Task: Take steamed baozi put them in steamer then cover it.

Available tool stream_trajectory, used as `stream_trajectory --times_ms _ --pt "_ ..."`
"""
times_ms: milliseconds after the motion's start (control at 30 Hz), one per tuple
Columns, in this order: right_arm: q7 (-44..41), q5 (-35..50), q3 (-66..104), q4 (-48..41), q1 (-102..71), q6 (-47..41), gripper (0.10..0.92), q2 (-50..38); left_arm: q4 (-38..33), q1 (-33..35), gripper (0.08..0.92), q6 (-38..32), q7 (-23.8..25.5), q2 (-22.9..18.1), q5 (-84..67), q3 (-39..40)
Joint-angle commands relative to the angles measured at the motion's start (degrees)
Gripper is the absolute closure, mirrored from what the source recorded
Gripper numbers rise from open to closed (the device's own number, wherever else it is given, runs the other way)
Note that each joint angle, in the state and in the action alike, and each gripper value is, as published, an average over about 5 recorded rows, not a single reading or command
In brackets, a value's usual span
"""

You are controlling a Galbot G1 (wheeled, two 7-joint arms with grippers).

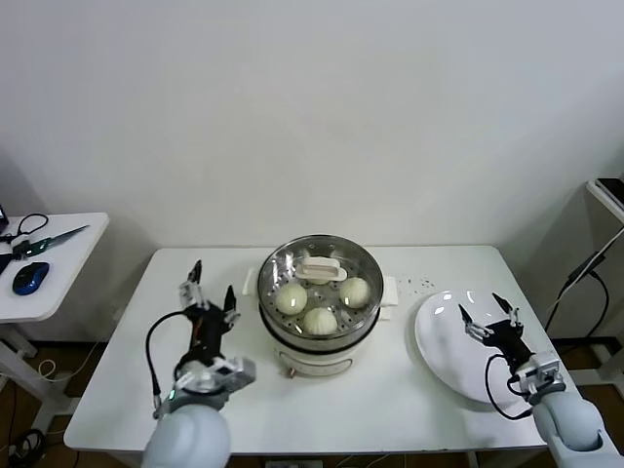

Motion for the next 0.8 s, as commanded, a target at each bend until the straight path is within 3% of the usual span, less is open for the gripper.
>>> stream_trajectory --times_ms 33,267,800 --pt "-0.5 0.6 0.3 0.7 -1.0 0.6 0.203 0.5 2.4 16.4 0.177 -30.9 -9.4 -5.6 -44.3 -23.5" --pt "-1.0 1.6 0.7 0.6 -2.3 1.9 0.203 1.0 8.9 18.1 0.177 -36.5 -8.5 -9.5 -51.7 -25.9" --pt "-1.2 5.8 1.1 1.6 -4.4 2.3 0.203 0.5 9.4 18.5 0.177 -40.5 -6.2 -9.2 -53.2 -24.7"
